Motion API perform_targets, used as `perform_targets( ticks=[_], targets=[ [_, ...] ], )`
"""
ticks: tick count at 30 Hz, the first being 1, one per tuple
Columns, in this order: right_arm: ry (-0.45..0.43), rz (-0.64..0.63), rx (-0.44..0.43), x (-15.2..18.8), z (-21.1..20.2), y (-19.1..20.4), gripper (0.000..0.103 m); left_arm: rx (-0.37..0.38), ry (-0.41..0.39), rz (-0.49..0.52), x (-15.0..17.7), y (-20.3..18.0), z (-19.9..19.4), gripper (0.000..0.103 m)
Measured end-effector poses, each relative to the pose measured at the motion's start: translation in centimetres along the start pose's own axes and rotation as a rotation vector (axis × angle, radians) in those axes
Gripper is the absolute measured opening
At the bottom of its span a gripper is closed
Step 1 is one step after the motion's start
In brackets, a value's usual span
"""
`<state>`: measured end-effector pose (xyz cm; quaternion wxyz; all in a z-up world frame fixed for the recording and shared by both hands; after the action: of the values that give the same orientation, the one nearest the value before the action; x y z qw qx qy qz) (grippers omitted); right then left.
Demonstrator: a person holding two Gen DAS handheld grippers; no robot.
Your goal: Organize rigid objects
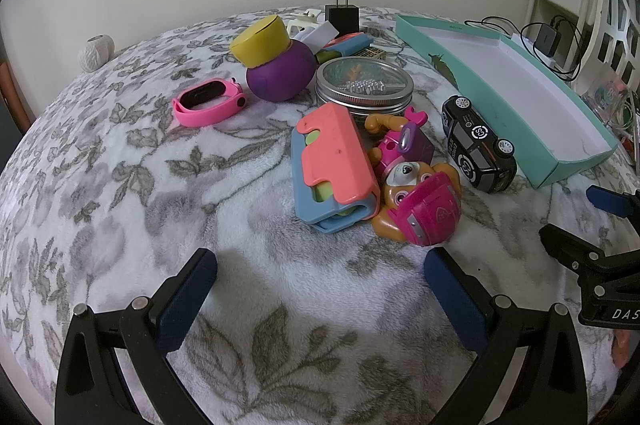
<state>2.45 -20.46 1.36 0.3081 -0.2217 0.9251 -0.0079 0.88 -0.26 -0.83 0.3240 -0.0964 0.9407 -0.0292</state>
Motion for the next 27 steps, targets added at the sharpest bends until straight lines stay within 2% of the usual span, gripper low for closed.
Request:
perform_targets(
  ticks=[11, 15, 19, 24, 27],
  targets=[
    [-0.005, 0.0, -0.008, -0.1, -0.2, 0.0, 0.103, 0.043, 0.014, 0.001, -0.4, 0.4, 0.0, 0.103],
    [-0.058, -0.025, -0.036, -0.6, -2.1, -0.5, 0.103, 0.063, -0.007, 0.018, -1.6, 1.0, -1.5, 0.103],
    [-0.095, -0.07, -0.048, -3.0, -4.8, -0.9, 0.103, 0.094, 0.018, 0.003, -4.2, 1.6, -3.3, 0.103],
    [-0.115, -0.062, -0.037, -7.9, -7.3, -1.4, 0.103, 0.027, 0.143, -0.059, -7.9, 1.7, -3.4, 0.103],
    [-0.063, -0.042, -0.059, -10.6, -7.5, -1.6, 0.103, 0.014, 0.172, -0.101, -9.8, 1.5, -3.1, 0.103]
  ],
)
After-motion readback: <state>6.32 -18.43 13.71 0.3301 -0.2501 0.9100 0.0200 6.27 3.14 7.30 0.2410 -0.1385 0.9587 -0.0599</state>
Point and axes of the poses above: each gripper's, at about its wrist camera, not at the fingertips, and z roughly the way its jaws point, y to its left, x to its underside, the point moved 1 cm from there along z, roughly the way its jaws point, and after that the axes turned 13 degrees about -z, right-handed, at the moved point
